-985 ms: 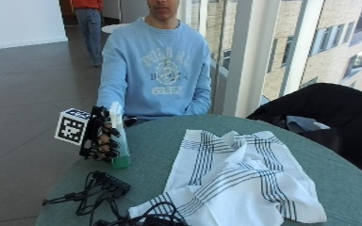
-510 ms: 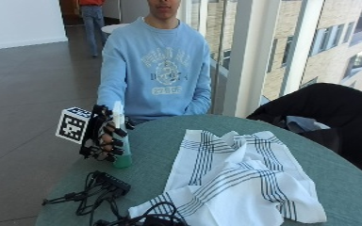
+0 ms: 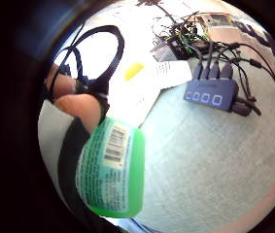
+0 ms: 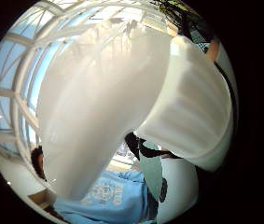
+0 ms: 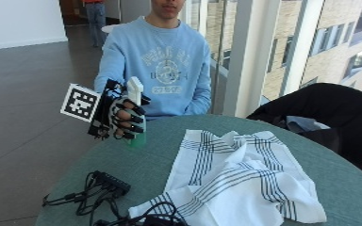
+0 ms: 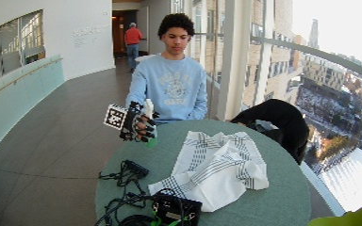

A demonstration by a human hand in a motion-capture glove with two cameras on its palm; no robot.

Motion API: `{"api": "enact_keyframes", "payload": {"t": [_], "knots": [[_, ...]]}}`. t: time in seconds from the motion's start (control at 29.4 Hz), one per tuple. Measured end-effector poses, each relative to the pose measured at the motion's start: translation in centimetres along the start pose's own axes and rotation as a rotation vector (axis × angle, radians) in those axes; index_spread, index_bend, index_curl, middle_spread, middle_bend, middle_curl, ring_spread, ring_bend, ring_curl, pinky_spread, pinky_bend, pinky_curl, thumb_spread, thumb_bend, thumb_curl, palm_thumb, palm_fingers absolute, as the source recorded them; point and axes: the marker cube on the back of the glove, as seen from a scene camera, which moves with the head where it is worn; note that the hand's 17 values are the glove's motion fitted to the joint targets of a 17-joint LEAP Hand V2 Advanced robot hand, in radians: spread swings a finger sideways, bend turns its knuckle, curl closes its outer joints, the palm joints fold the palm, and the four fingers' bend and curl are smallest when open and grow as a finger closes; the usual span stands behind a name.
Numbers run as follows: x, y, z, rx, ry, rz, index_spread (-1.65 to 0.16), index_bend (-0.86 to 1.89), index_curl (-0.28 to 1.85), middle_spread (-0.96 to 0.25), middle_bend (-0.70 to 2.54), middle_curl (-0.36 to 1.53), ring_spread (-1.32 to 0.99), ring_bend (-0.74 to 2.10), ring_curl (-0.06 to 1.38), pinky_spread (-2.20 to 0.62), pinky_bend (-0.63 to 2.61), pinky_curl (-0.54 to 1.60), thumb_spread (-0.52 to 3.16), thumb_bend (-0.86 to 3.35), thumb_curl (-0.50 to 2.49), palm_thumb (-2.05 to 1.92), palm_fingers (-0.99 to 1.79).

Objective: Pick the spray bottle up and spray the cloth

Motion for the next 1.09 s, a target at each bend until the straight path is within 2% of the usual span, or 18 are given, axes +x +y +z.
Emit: {"api": "enact_keyframes", "payload": {"t": [0.17,0.34,0.61,1.09], "knots": [[-2.1,-1.8,0.4,-0.111,0.005,-0.070,-0.24,0.17,0.43,-0.10,0.21,0.43,-0.06,0.47,0.40,0.13,0.19,0.32,0.88,-0.03,0.50,0.89,1.16],[-4.6,-4.6,2.2,-0.168,0.048,0.043,-0.22,0.16,0.44,-0.09,0.22,0.45,-0.05,0.49,0.40,0.11,0.22,0.33,0.89,-0.03,0.51,0.88,1.19],[-8.1,-7.8,5.8,-0.328,0.109,0.056,-0.21,0.17,0.45,-0.08,0.24,0.46,-0.04,0.51,0.41,0.09,0.23,0.35,0.90,-0.03,0.52,0.86,1.20],[-6.0,-7.0,11.3,-0.464,0.136,0.177,-0.20,0.18,0.46,-0.07,0.26,0.47,-0.04,0.53,0.41,0.08,0.24,0.36,0.91,-0.03,0.53,0.85,1.21]]}}
